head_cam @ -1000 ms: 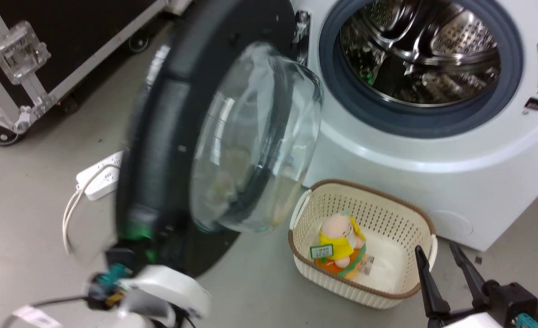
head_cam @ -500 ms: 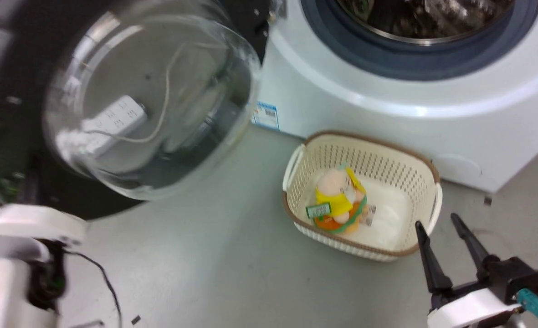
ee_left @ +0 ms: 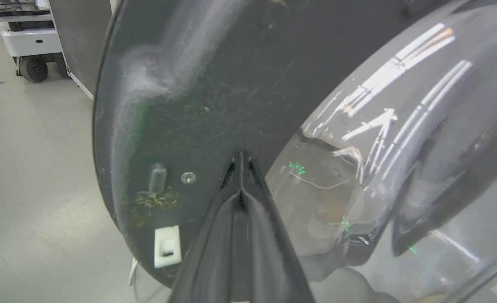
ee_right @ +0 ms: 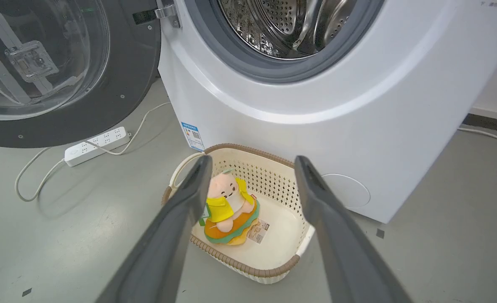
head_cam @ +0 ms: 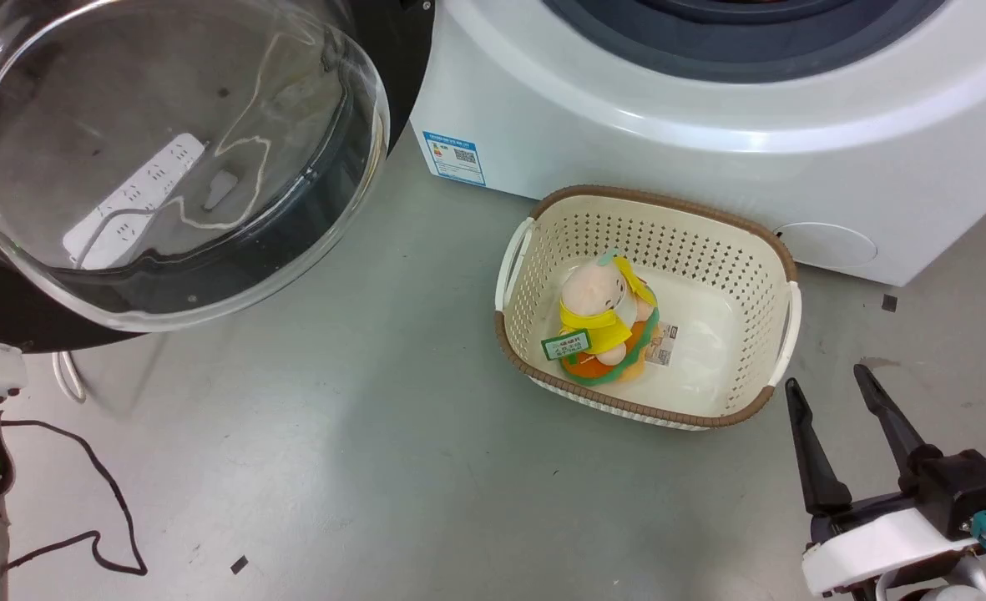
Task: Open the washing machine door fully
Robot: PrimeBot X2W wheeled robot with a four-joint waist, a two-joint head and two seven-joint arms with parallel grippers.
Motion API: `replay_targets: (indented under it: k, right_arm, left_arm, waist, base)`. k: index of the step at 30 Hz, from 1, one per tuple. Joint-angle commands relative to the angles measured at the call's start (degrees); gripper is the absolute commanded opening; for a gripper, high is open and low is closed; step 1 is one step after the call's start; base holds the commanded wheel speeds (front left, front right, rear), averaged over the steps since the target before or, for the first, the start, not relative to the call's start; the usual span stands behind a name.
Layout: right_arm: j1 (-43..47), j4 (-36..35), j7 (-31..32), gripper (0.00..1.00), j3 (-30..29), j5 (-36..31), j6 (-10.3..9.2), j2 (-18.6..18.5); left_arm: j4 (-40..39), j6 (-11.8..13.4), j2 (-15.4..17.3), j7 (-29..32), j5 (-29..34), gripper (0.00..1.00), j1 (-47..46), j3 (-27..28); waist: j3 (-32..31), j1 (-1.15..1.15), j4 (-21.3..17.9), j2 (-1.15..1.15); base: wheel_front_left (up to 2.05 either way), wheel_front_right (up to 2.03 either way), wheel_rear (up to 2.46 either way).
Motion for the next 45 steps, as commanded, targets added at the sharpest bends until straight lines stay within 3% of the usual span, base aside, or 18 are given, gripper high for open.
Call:
replay_targets:
  k: [1, 12, 25, 32, 40, 42, 45]
  right_arm:
    - [-0.69, -0.29, -0.02, 1.00, -0.09, -0.27, 0.05, -0.25]
    - [-0.82, 1.76, -1.82, 1.00, -1.56, 1.31, 0.05, 1.13]
    - [2.06, 1.72, -2.73, 1.00, -5.62, 3.10, 0.05, 2.25]
    - [3.71, 1.19, -2.77, 1.00, -5.08, 3.22, 0.05, 2.48]
    - [5.31, 0.68, -2.78, 1.00, -3.73, 2.70, 0.05, 2.60]
    - [5.63, 0.57, -2.78, 1.00, -3.57, 2.47, 0.05, 2.62]
    - [6.12, 0.72, -2.78, 1.00, -3.33, 2.39, 0.05, 2.66]
  left_arm:
    - [0.44, -0.55, 0.16, -0.48, 0.40, 0.00, -0.94, -0.15]
    - [-3.42, -3.33, -5.25, -1.64, 5.21, 0.00, 1.64, -5.50]
    - [-19.96, -0.62, -13.98, -1.74, 12.99, 0.00, 16.01, -15.79]
    - [-20.77, -0.05, -15.77, -1.77, 16.02, 0.00, 22.47, -19.32]
    - [-21.88, 1.31, -18.40, -1.78, 21.50, 0.00, 26.54, -19.06]
    - [-21.99, 1.84, -18.75, -1.78, 23.36, 1.00, 27.34, -18.97]
    - [-21.88, 1.87, -19.32, -1.78, 25.62, 1.00, 28.18, -19.38]
  waist:
    - [-0.13, -0.01, 0.03, 0.00]
    - [-7.92, -0.01, -1.02, 0.00]
    - [-18.36, -0.01, -9.10, 0.00]
    - [-19.88, -0.01, -13.55, 0.00]
    - [-19.99, -0.01, -15.70, 0.00]
    - [-19.98, -0.01, -15.86, 0.00]
    - [-20.03, -0.01, -15.79, 0.00]
  base:
    - [0.00, 0.00, 0.00]
    - [0.00, 0.00, 0.00]
    - [0.00, 0.00, 0.00]
    - [0.00, 0.00, 0.00]
    - [0.00, 0.00, 0.00]
    - [0.00, 0.00, 0.00]
    - [0.00, 0.00, 0.00]
